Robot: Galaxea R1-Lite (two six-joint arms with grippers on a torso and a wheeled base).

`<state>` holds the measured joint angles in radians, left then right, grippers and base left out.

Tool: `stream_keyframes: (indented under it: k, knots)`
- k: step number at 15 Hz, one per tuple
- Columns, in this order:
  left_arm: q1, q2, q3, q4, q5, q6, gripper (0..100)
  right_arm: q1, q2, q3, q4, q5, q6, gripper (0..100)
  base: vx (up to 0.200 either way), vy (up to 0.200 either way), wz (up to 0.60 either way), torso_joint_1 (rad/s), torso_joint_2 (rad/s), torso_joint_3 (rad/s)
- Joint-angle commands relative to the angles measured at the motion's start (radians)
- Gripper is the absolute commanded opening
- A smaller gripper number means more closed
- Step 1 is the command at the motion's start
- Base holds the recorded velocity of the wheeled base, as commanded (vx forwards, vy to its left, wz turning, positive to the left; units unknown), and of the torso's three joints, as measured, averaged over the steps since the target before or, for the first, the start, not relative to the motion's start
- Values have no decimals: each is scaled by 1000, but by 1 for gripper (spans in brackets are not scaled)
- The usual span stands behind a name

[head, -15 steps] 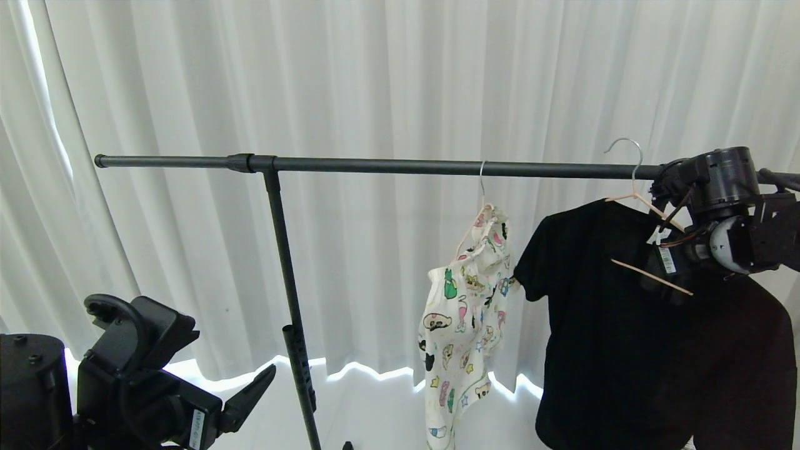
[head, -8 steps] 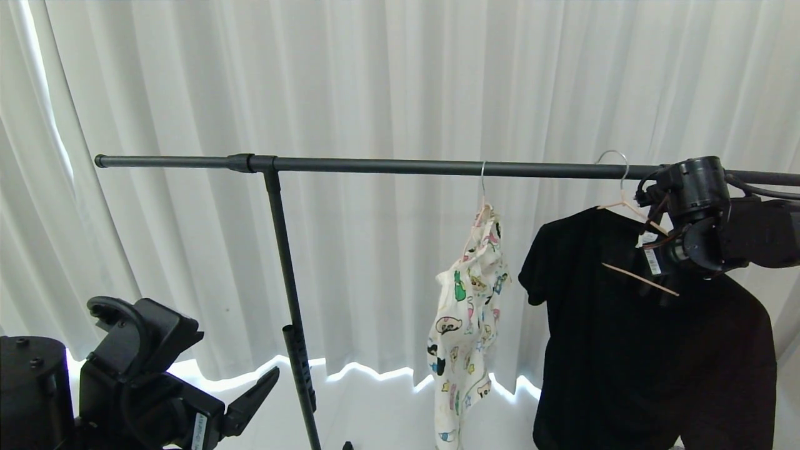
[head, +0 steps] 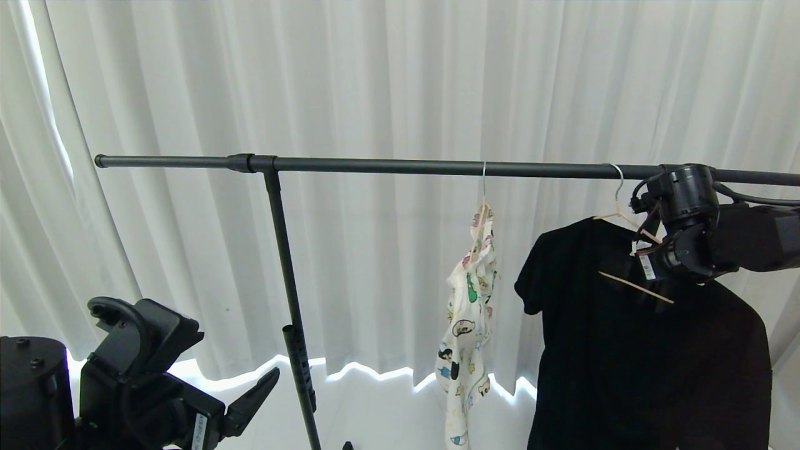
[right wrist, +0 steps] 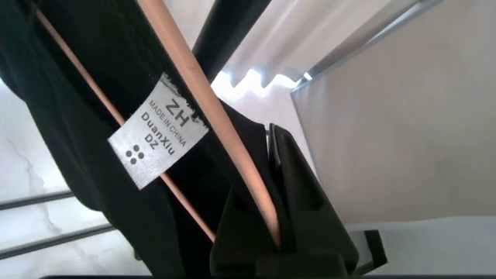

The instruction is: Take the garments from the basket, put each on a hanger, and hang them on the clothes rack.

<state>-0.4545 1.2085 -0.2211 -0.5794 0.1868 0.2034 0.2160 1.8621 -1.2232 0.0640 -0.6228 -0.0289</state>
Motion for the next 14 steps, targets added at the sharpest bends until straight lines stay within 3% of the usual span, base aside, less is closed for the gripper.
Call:
stream_keyframes:
  k: [1,4,6,7,9,11,14]
  knots:
    - [0,2,0,0,0,-1,100,17,-20,1,0,0,24,100,0,0,0,0,0,0]
    - [0,-1,8,0,0,-2,100,114,-127,30,77,12,159,100,0,0,0,0,0,0]
    - [0,-6,8,0,0,-2,100,141,-173,56,103,41,265,100,0,0,0,0,0,0]
    - [2,-9,8,0,2,-2,100,145,-198,65,105,60,277,100,0,0,0,0,0,0]
    - [2,-15,11,0,2,-2,100,146,-256,77,103,127,274,100,0,0,0,0,0,0]
    - [10,-17,16,0,5,-4,100,138,-316,76,125,135,254,100,0,0,0,0,0,0]
    - [111,-15,-40,0,20,-2,100,25,-480,67,459,104,46,100,0,0,0,0,0,0]
